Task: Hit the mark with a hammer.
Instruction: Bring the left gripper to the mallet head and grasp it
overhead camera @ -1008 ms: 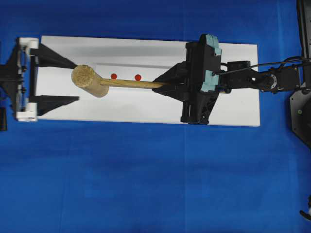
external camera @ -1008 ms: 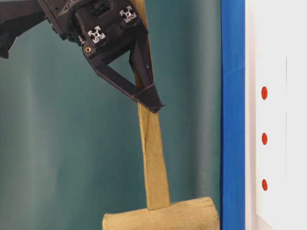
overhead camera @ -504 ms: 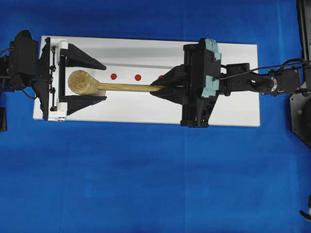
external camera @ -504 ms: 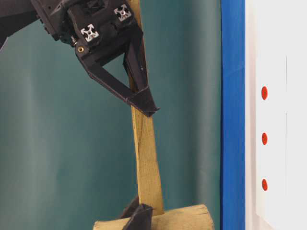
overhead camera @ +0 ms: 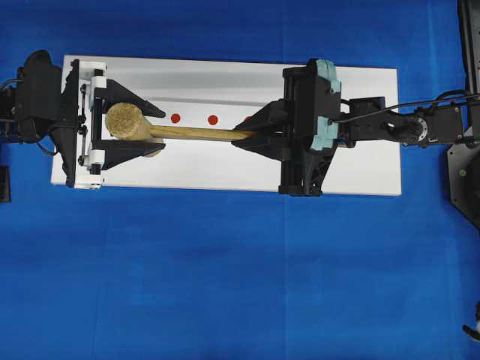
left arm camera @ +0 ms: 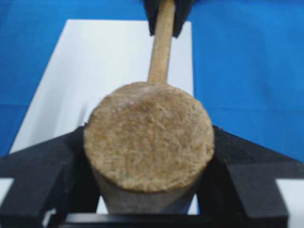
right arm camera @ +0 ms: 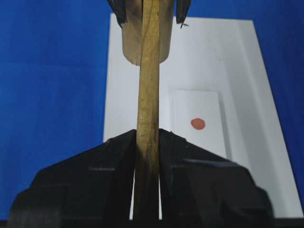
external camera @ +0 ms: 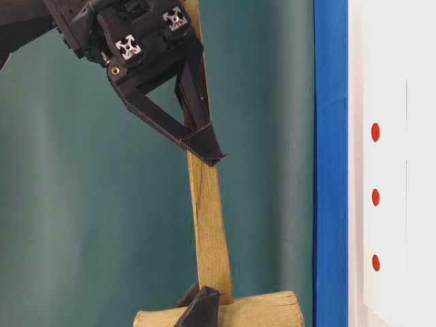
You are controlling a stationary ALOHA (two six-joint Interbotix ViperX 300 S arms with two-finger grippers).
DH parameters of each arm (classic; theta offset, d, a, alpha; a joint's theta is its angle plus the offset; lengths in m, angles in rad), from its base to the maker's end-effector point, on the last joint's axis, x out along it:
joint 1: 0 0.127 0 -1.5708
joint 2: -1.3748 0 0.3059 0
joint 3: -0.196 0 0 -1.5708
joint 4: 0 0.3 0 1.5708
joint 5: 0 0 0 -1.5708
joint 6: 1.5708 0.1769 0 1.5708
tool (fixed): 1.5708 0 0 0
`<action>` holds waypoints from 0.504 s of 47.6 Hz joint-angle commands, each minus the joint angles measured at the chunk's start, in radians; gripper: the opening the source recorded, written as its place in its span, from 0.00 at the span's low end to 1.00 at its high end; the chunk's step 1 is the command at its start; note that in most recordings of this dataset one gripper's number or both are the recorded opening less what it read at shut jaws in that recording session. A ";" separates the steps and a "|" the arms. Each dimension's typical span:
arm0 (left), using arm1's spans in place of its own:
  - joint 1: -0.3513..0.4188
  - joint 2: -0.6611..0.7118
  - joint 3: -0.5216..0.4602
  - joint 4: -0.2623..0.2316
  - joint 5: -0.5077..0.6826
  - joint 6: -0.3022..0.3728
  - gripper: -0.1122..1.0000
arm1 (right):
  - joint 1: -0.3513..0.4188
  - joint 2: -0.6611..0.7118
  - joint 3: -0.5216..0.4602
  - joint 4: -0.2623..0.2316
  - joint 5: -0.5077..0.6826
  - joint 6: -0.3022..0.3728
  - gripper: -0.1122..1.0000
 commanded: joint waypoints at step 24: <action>0.000 -0.008 -0.020 0.000 -0.005 -0.009 0.50 | 0.003 -0.026 -0.038 -0.025 -0.005 0.002 0.17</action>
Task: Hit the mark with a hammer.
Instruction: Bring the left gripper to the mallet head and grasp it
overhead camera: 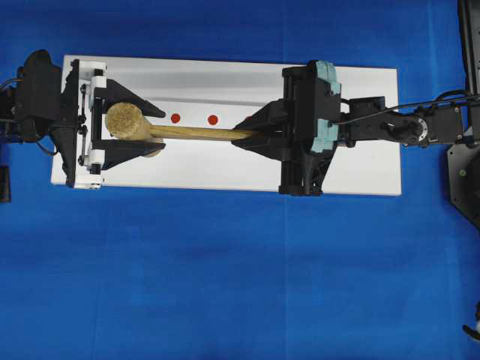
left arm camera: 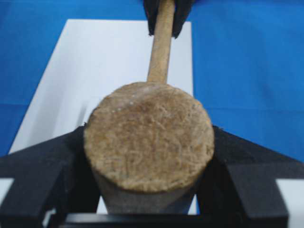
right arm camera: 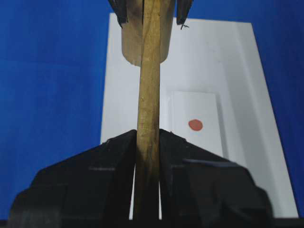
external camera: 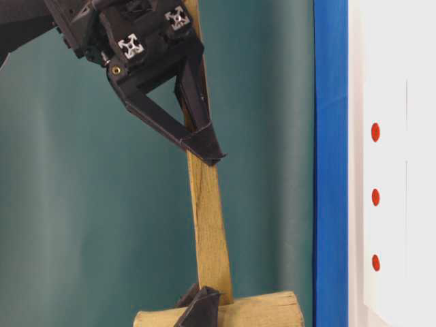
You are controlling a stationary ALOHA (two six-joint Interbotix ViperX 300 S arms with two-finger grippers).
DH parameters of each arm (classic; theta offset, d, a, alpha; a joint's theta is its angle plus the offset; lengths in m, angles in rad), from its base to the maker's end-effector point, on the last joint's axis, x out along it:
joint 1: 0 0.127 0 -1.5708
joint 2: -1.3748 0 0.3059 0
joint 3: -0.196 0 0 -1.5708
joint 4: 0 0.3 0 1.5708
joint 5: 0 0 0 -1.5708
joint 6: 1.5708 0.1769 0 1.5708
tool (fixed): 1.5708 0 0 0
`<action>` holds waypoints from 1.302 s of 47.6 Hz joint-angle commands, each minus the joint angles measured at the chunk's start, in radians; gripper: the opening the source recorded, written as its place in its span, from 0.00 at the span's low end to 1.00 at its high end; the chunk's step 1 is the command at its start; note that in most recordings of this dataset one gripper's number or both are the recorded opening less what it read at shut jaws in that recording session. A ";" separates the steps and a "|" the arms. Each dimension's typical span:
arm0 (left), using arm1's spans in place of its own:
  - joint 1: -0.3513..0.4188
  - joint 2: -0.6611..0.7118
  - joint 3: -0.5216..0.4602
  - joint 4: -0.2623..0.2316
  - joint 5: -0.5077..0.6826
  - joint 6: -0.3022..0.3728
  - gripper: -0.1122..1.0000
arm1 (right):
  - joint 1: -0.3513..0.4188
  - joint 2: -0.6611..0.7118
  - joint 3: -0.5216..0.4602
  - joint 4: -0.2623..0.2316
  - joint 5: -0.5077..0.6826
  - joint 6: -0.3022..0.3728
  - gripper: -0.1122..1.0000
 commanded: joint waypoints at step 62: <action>-0.058 -0.089 -0.049 -0.002 0.103 -1.055 0.50 | 0.003 -0.025 0.000 -0.048 -0.054 -0.129 0.91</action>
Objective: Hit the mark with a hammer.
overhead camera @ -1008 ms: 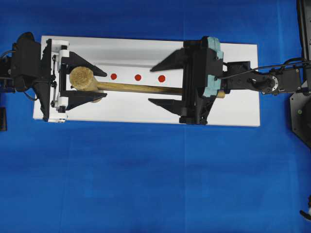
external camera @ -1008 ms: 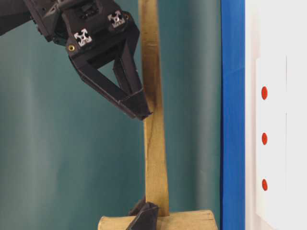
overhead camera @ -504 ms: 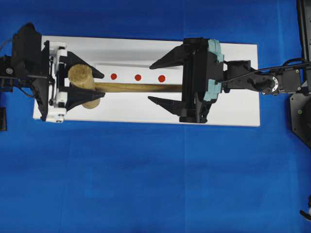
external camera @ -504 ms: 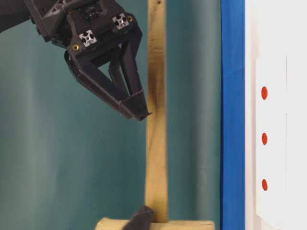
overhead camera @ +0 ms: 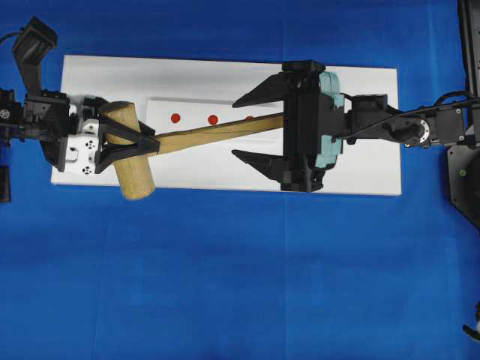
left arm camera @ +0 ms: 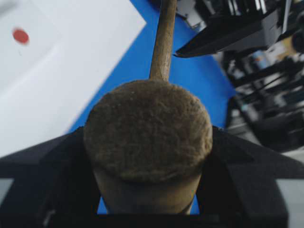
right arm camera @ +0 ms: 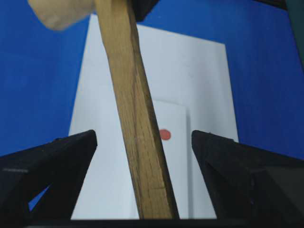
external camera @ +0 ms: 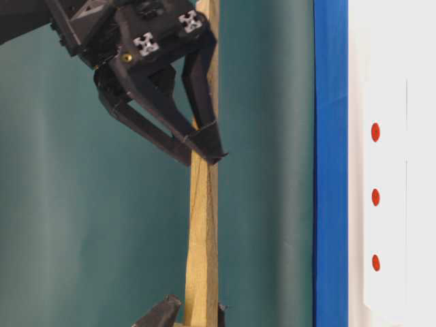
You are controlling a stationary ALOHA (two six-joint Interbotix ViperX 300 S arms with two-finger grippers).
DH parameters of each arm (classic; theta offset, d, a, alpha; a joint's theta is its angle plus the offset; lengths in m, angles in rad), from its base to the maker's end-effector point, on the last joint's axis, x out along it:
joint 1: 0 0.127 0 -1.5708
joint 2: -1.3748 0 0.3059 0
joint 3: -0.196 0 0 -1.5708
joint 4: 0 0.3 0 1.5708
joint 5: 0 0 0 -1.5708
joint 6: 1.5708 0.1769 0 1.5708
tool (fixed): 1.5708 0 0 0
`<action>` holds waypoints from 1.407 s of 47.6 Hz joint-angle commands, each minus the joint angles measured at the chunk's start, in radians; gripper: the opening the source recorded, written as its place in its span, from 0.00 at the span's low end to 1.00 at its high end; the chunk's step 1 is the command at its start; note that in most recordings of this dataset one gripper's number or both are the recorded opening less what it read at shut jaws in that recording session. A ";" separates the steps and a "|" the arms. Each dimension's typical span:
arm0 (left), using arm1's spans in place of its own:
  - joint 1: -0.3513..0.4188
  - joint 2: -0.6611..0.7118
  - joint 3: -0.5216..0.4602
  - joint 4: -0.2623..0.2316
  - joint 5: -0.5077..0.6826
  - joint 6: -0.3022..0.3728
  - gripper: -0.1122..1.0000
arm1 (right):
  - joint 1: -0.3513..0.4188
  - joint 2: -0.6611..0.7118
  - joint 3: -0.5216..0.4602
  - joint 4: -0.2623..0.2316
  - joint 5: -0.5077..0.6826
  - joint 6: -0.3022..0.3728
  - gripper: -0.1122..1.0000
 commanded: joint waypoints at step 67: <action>-0.037 -0.006 -0.046 0.003 0.012 -0.224 0.50 | 0.003 0.052 -0.055 -0.034 0.028 -0.041 0.19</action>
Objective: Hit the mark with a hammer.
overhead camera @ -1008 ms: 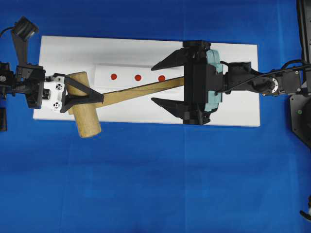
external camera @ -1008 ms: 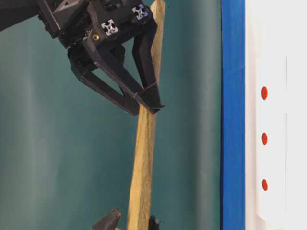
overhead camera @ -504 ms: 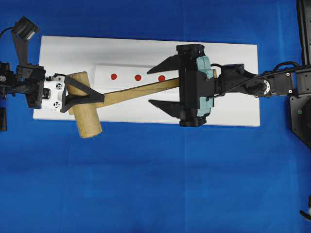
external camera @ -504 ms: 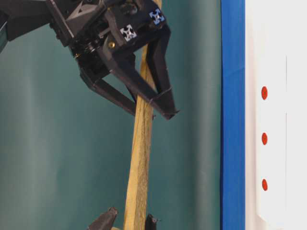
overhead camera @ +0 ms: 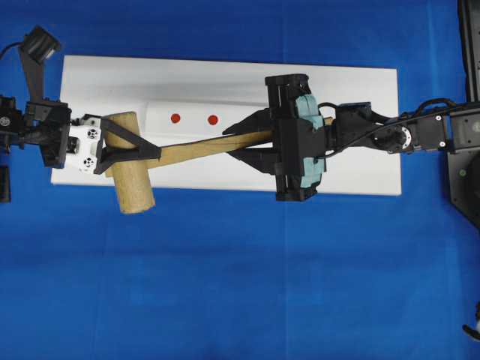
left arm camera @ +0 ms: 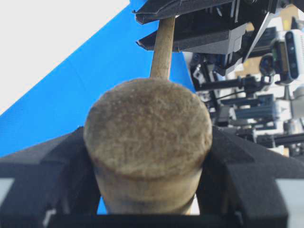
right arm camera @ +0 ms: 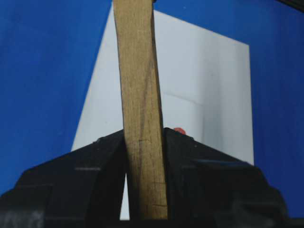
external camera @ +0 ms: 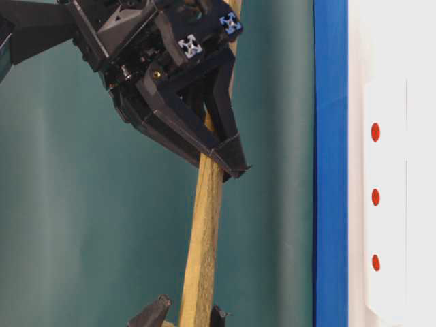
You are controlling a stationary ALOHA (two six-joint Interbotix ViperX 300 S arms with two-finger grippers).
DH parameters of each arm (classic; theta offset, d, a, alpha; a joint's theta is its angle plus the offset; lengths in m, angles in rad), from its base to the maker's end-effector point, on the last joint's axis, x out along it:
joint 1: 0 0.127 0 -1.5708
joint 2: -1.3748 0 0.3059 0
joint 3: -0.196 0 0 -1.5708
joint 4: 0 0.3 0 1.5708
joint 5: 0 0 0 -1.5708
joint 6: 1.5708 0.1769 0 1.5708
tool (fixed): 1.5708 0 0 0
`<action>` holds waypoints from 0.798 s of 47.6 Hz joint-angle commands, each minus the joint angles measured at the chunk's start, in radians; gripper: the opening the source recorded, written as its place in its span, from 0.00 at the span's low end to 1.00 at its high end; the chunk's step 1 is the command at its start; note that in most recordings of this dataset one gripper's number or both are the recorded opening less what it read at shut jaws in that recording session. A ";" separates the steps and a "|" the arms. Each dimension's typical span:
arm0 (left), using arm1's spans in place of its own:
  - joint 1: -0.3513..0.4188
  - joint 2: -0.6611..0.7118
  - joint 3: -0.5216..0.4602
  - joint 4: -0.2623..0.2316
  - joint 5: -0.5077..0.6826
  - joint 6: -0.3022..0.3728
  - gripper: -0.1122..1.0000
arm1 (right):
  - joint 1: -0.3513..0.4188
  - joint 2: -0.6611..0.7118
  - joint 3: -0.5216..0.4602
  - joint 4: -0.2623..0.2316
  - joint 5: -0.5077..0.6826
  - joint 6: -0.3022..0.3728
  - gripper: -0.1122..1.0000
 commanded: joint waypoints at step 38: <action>0.003 -0.017 -0.025 0.008 0.014 0.052 0.92 | -0.005 -0.012 -0.028 0.005 0.011 0.015 0.19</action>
